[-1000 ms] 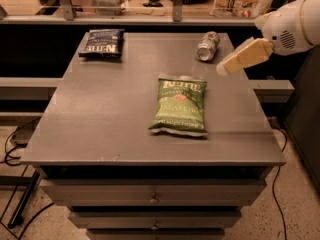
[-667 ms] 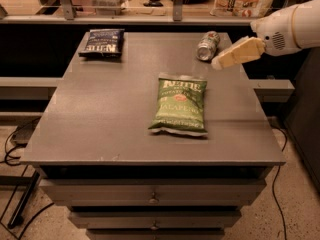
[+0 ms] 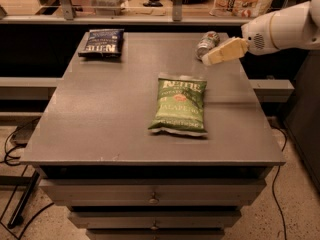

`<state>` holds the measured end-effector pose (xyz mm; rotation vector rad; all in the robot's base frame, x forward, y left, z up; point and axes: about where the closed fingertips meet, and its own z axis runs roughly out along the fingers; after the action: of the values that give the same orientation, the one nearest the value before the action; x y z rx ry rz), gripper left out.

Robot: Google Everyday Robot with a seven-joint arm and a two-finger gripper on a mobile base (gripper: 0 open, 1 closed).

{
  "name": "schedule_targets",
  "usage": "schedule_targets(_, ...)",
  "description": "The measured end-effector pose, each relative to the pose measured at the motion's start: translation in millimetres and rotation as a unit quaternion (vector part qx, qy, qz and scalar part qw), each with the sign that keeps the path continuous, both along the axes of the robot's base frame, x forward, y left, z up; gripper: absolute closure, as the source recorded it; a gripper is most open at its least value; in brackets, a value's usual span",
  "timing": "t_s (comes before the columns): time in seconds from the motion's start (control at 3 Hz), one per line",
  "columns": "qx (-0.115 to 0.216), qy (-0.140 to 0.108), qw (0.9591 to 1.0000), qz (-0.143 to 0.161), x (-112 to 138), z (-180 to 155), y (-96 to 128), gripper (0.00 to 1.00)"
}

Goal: Move 7up can near blue chip bag

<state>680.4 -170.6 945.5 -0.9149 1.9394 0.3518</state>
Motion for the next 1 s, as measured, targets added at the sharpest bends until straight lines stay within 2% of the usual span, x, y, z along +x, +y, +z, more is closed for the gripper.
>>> schedule_targets(0.33,0.004,0.002,0.9997,-0.023,53.7,-33.2,-0.8,0.0)
schedule_targets(0.67,0.004,0.002,0.9997,-0.023,53.8,-33.3,-0.7,0.0)
schedule_targets(1.0,0.016,0.002,0.9993,-0.035,60.7,-39.7,2.0,0.0)
